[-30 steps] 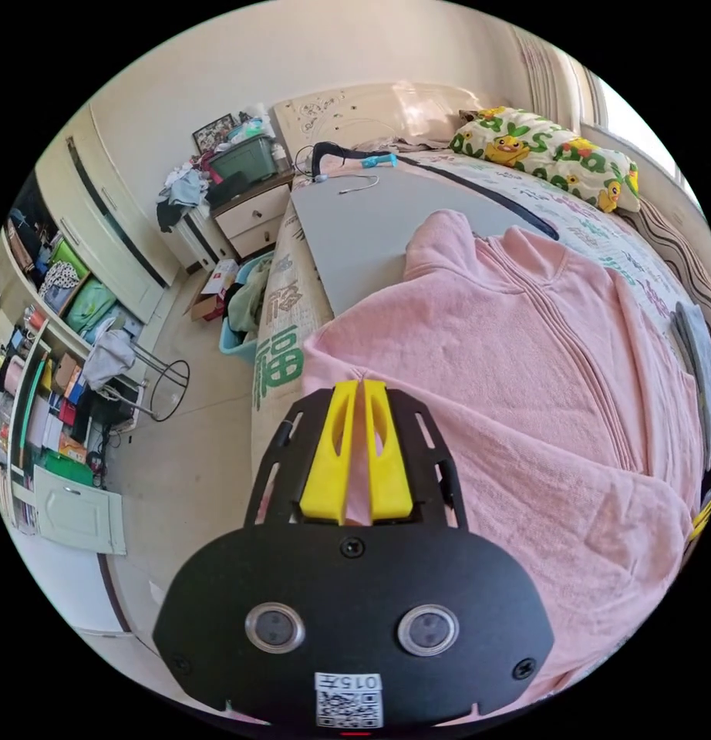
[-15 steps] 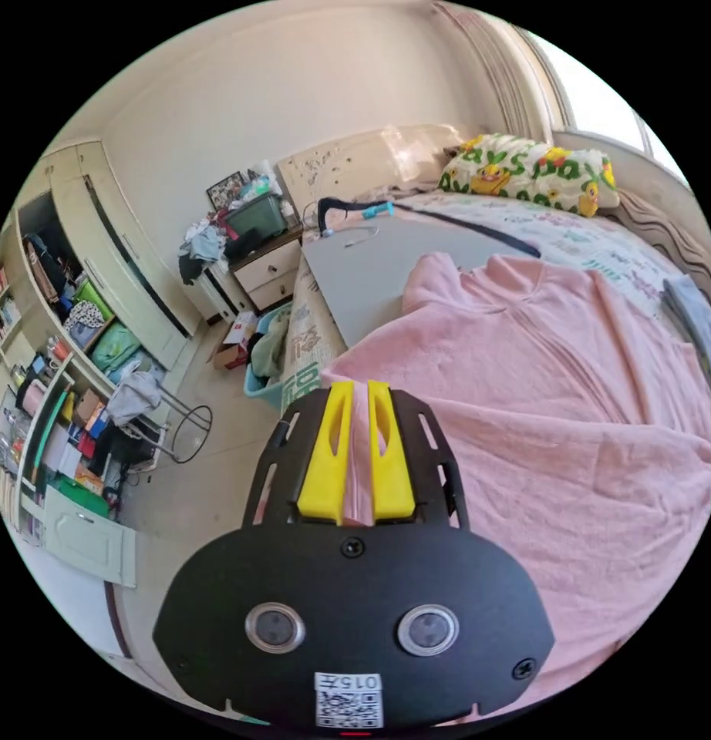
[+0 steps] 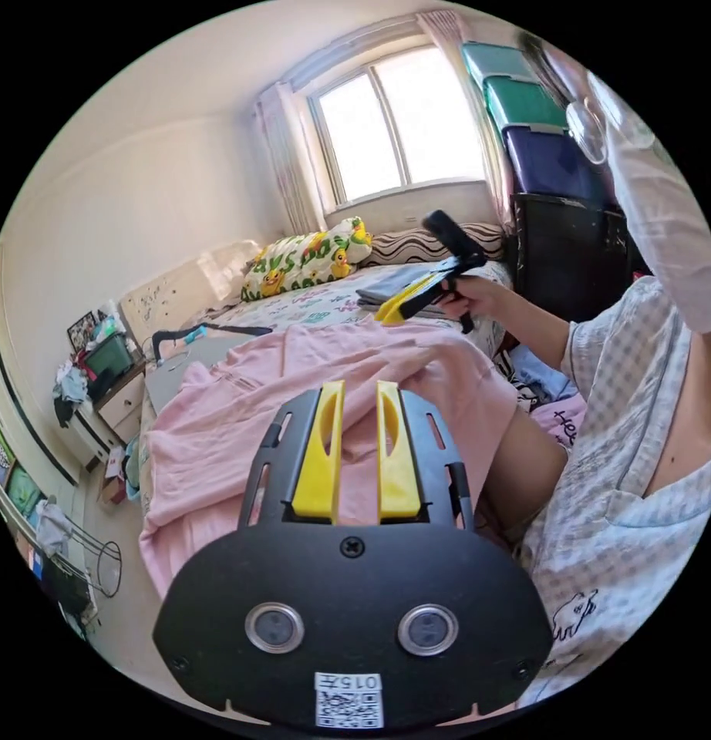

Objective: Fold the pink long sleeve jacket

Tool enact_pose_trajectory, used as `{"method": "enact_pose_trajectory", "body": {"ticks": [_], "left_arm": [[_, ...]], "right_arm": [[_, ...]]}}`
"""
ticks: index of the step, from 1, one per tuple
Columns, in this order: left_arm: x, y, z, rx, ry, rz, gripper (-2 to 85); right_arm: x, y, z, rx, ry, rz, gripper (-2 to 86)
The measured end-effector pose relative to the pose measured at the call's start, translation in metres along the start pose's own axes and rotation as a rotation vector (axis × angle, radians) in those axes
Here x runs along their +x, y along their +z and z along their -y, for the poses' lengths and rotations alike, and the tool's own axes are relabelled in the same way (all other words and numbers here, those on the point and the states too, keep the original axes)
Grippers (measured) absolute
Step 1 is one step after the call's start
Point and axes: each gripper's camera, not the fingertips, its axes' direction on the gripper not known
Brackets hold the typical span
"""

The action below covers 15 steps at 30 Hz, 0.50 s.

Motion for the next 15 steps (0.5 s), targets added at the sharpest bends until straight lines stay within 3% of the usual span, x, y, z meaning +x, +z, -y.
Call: {"method": "enact_pose_trajectory", "body": {"ticks": [4, 8, 15], "left_arm": [[0.033, 0.04, 0.048, -0.065, 0.012, 0.121, 7.0], [0.03, 0.08, 0.064, -0.226, -0.03, 0.113, 6.9], [0.038, 0.048, 0.07, -0.174, -0.027, 0.136, 2.4]], "right_arm": [[0.025, 0.022, 0.035, -0.147, 0.035, -0.08, 9.6], [0.041, 0.033, 0.054, -0.228, 0.024, 0.016, 6.9], [0.069, -0.008, 0.049, -0.063, 0.062, 0.074, 3.3]]}}
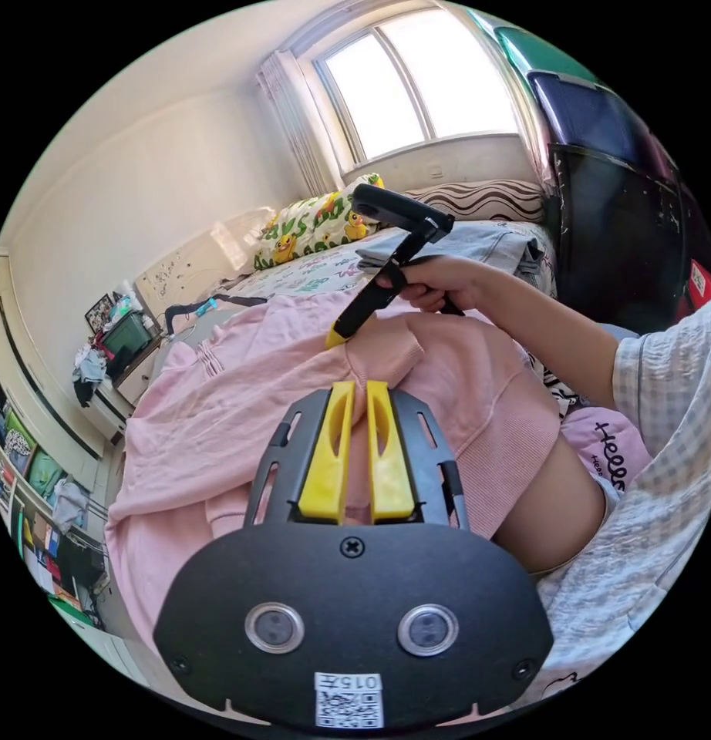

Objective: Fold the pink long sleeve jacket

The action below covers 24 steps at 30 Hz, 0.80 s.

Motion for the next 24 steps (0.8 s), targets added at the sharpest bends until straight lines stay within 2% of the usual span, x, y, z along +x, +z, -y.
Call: {"method": "enact_pose_trajectory", "body": {"ticks": [5, 11, 16, 24], "left_arm": [[0.005, -0.011, 0.002, 0.006, 0.016, 0.03, 1.3], [-0.021, -0.023, 0.0, 0.045, -0.058, -0.043, 1.1], [-0.024, -0.034, -0.015, 0.124, -0.136, -0.014, 1.2], [-0.042, -0.042, -0.019, 0.131, -0.191, -0.07, 1.3]], "right_arm": [[0.018, -0.012, 0.006, 0.003, 0.037, 0.073, 2.3], [0.028, -0.02, 0.016, -0.009, 0.062, 0.138, 2.2], [0.018, -0.023, 0.02, -0.012, 0.052, 0.107, 2.5], [-0.007, -0.019, 0.021, -0.018, 0.029, 0.04, 2.9]]}}
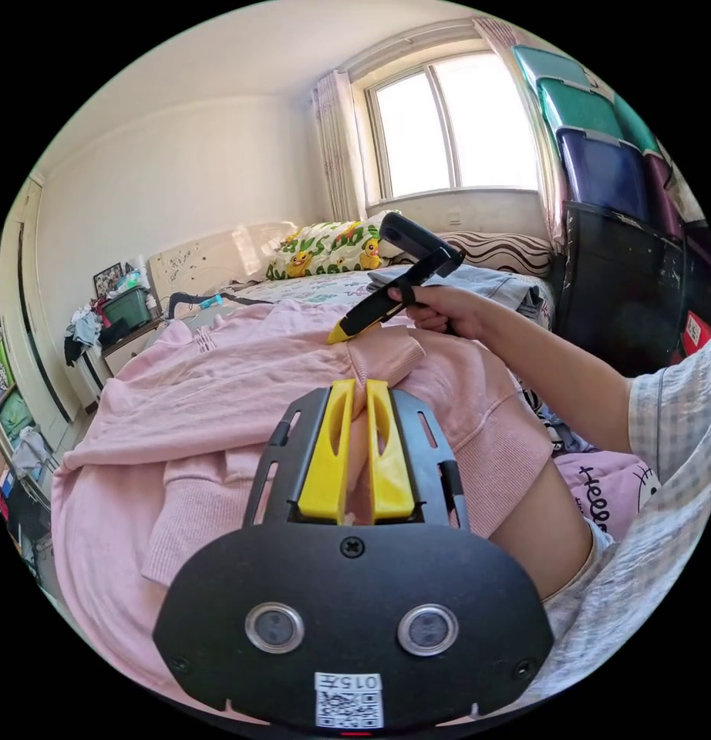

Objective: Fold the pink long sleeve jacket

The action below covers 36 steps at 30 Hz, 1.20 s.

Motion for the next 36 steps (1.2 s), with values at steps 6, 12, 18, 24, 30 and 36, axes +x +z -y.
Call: {"method": "enact_pose_trajectory", "body": {"ticks": [6, 12, 18, 24, 30, 36], "left_arm": [[-0.005, -0.002, 0.0, -0.009, -0.03, -0.013, 1.3], [-0.006, -0.002, -0.005, -0.013, -0.045, -0.017, 1.3], [-0.002, 0.0, -0.013, -0.014, -0.062, -0.008, 1.4], [0.008, 0.005, -0.025, -0.009, -0.073, 0.022, 1.4], [0.012, 0.013, -0.038, -0.015, -0.083, 0.013, 1.5], [0.023, 0.024, -0.054, -0.023, -0.075, 0.033, 1.5]], "right_arm": [[-0.019, 0.01, -0.004, 0.003, -0.012, -0.03, 3.4], [-0.053, 0.028, -0.011, 0.0, -0.054, -0.137, 3.9], [-0.082, 0.049, -0.02, -0.004, -0.082, -0.219, 4.0], [-0.103, 0.068, -0.03, -0.001, -0.098, -0.256, 4.1], [-0.125, 0.088, -0.041, 0.006, -0.118, -0.294, 4.2], [-0.142, 0.107, -0.049, 0.004, -0.126, -0.31, 4.2]]}}
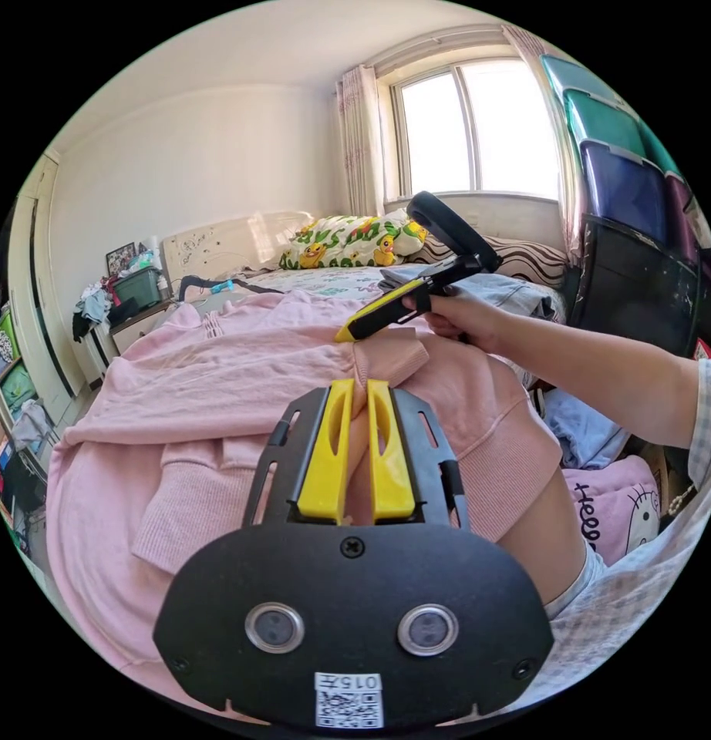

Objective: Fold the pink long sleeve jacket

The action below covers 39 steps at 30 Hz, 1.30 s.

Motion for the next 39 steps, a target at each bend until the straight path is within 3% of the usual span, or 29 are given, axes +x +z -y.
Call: {"method": "enact_pose_trajectory", "body": {"ticks": [10, 16, 21, 24, 28, 35, 39], "left_arm": [[-0.006, -0.007, -0.033, 0.035, -0.044, -0.052, 1.5], [-0.074, -0.099, -0.067, 0.249, -0.07, -0.08, 1.9], [-0.172, -0.113, -0.077, 0.19, -0.126, 0.056, 3.9], [-0.221, -0.08, -0.066, 0.1, -0.113, 0.143, 6.2], [-0.301, -0.003, -0.04, 0.0, -0.186, 0.088, 7.7], [-0.405, 0.147, 0.011, -0.114, -0.344, 0.06, 10.5], [-0.445, 0.234, 0.034, -0.171, -0.42, 0.109, 11.4]], "right_arm": [[-0.046, 0.006, -0.015, 0.041, -0.034, -0.093, 5.6], [-0.069, -0.048, -0.074, 0.343, 0.061, -0.253, 5.9], [-0.061, -0.1, -0.093, 0.597, 0.05, -0.26, 3.4], [-0.042, -0.106, -0.054, 0.57, 0.056, -0.236, 5.9], [-0.018, -0.09, 0.02, 0.493, 0.019, -0.245, 8.4], [0.072, 0.009, 0.191, 0.29, 0.114, -0.183, 10.7], [0.134, 0.074, 0.272, 0.162, 0.227, -0.262, 12.8]]}}
